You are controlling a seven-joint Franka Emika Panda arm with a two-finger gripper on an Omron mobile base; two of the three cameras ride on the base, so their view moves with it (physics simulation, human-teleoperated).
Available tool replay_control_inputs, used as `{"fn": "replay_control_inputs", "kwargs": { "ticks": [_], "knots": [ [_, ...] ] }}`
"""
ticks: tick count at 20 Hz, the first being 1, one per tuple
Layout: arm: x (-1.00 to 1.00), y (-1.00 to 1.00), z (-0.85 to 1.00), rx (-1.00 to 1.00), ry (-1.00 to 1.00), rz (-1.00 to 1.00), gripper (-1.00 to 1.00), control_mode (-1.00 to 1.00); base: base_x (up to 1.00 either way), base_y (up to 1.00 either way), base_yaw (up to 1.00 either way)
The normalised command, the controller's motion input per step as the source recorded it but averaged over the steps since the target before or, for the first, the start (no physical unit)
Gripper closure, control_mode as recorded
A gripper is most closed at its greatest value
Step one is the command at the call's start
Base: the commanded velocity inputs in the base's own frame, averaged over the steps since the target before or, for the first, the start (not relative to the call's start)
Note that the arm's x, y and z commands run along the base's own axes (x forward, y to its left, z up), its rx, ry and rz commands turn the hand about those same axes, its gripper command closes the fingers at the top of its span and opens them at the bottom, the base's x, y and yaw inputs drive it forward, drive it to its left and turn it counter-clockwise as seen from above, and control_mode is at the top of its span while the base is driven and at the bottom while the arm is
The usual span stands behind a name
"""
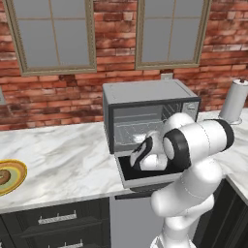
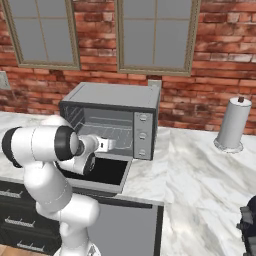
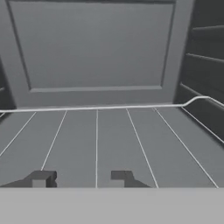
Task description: Pick up the bagel from the plate, place it on the toaster oven rack, close the door, and set the timer.
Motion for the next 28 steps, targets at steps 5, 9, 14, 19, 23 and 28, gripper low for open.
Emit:
{"fn": "replay_control_inputs", "kwargs": {
  "ticks": [5, 9, 14, 19, 23, 28],
  "knots": [
    [-0.48, -0.06, -0.32, -0.04, 1.00, -0.27, -1.00, -1.00, 0.00, 0.00, 0.00],
    [-0.61, -0.09, -0.47, -0.06, 1.00, -0.26, -1.00, -1.00, 0.00, 0.00, 0.00],
    [-0.70, -0.04, -0.02, 0.00, 0.76, -0.19, -1.00, -1.00, 0.00, 0.00, 0.00],
    [-0.77, -0.01, 0.66, 0.07, 0.46, -0.12, -1.00, -1.00, 0.00, 0.00, 0.00],
    [-0.80, 0.01, 0.89, 0.06, 0.29, -0.03, -1.00, -1.00, 0.00, 0.00, 0.00],
    [-0.64, 0.28, 1.00, 0.00, 0.16, 0.00, -1.00, -1.00, 0.00, 0.00, 0.00]
  ]
}}
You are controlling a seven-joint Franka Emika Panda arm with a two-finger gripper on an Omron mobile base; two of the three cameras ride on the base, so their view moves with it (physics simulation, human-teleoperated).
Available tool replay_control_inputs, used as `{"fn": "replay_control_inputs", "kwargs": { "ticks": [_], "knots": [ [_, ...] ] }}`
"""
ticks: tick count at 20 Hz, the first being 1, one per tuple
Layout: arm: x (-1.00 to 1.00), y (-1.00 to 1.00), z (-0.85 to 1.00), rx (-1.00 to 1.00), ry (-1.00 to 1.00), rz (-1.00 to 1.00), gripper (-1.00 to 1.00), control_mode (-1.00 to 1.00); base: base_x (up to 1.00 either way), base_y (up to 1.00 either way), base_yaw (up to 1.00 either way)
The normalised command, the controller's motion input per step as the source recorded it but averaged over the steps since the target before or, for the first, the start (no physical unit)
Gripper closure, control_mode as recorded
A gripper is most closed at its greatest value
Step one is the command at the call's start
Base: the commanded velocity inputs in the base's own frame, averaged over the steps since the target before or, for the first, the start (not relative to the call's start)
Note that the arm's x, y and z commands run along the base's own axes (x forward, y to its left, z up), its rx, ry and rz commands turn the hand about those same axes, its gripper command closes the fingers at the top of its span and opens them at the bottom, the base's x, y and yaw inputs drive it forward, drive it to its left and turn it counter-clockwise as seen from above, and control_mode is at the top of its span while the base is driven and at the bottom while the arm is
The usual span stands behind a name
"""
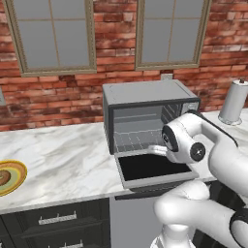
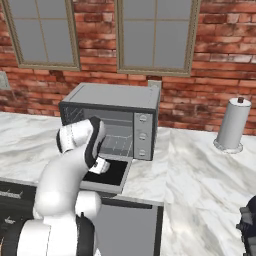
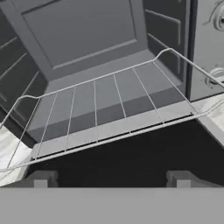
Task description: Pick up the bagel from the plate, place it on the toaster oven rack, close the door, and set the timer.
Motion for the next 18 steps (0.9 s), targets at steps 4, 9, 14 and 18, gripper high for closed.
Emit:
{"fn": "replay_control_inputs", "kwargs": {
  "ticks": [4, 9, 14, 18],
  "knots": [
    [-0.47, 0.51, 1.00, 0.00, 0.10, 0.00, -1.00, -1.00, 0.00, 0.00, 0.00],
    [-0.42, 0.52, 1.00, 0.00, 0.03, 0.00, -1.00, -1.00, 0.00, 0.00, 0.00],
    [-0.44, 0.57, 1.00, 0.00, 0.01, 0.03, -1.00, -1.00, 0.00, 0.00, 0.00],
    [-0.48, 0.58, 1.00, 0.00, -0.06, 0.05, -1.00, -1.00, 0.00, 0.00, 0.00]
  ]
}}
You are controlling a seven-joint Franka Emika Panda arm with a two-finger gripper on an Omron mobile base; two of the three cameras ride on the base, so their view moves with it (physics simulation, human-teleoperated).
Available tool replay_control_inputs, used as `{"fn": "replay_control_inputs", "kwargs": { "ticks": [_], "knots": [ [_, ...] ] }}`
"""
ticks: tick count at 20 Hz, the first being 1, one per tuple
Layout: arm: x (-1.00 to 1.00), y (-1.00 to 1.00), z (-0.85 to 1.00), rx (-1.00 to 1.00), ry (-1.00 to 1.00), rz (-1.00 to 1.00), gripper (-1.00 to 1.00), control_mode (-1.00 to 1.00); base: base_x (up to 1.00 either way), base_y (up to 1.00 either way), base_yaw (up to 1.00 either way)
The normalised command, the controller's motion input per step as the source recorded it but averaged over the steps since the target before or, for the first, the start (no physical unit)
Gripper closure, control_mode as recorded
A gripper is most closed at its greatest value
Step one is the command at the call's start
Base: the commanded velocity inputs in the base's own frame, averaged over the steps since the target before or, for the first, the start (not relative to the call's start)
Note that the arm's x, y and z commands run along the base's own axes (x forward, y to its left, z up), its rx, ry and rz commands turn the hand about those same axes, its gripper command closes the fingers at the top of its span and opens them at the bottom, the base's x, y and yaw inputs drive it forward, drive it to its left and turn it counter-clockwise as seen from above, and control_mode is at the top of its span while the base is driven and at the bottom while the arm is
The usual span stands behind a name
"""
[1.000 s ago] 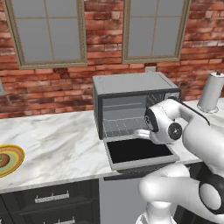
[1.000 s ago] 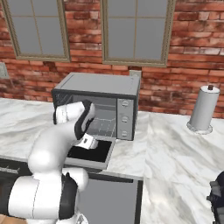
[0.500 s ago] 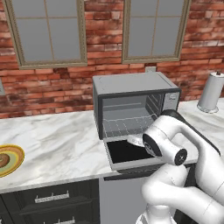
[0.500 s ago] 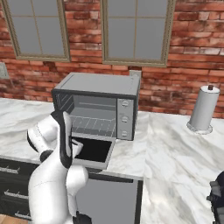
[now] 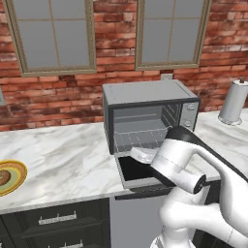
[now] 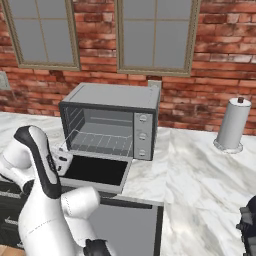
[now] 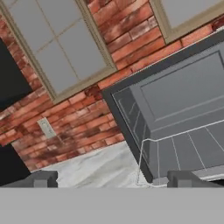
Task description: Pick up the bagel from the plate, place it on the toaster oven rack, close the door, and set the timer.
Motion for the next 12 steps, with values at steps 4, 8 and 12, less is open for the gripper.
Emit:
{"fn": "replay_control_inputs", "kwargs": {
  "ticks": [4, 8, 12],
  "knots": [
    [-0.43, 0.60, 1.00, 0.00, -0.19, 0.07, -1.00, -1.00, 0.00, 0.00, 0.00],
    [-0.39, 0.60, 1.00, -0.02, -0.43, 0.07, -1.00, -1.00, 0.00, 0.00, 0.00],
    [-0.18, 0.53, 1.00, -0.13, -0.62, 0.01, -1.00, -1.00, 0.00, 0.00, 0.00]
  ]
}}
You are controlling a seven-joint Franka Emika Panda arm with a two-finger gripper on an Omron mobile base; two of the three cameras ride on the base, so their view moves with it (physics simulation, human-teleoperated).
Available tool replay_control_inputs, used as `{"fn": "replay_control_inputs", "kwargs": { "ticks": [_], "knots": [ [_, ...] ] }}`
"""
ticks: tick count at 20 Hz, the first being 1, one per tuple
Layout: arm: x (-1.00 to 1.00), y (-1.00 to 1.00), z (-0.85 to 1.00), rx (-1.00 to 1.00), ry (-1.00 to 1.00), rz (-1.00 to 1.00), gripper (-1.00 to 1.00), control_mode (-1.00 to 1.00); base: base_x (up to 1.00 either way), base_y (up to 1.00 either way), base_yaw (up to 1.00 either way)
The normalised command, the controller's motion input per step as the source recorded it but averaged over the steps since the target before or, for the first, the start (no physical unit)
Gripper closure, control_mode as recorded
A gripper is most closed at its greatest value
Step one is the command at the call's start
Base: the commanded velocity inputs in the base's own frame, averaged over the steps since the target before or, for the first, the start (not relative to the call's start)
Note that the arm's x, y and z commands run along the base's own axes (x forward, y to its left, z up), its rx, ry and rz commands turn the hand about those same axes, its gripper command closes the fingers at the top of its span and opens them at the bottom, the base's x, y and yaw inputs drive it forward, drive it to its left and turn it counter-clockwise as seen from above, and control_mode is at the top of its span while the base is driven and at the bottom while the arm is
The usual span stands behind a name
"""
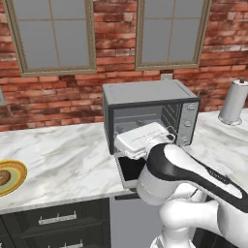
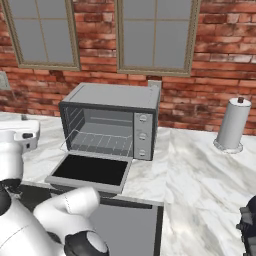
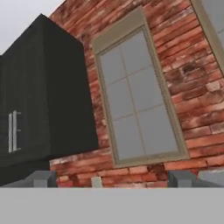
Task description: Pick up the bagel from the plate, place it on the toaster oven rack, close the door, and set the timer.
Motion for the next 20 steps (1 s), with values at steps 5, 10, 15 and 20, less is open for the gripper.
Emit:
{"fn": "replay_control_inputs", "kwargs": {
  "ticks": [5, 10, 15, 20],
  "knots": [
    [0.00, 0.57, 0.64, -0.34, -0.81, -0.01, -1.00, -1.00, 0.00, 0.00, 0.00],
    [0.39, 0.60, 0.50, -0.52, -0.75, -0.02, -1.00, -1.00, 0.00, 0.00, 0.00],
    [0.84, 0.61, 0.28, -0.66, -0.61, -0.06, -1.00, -1.00, 0.00, 0.00, 0.00],
    [0.99, 0.47, -0.03, -0.81, -0.25, -0.13, -1.00, -1.00, 0.00, 0.00, 0.00]
  ]
}}
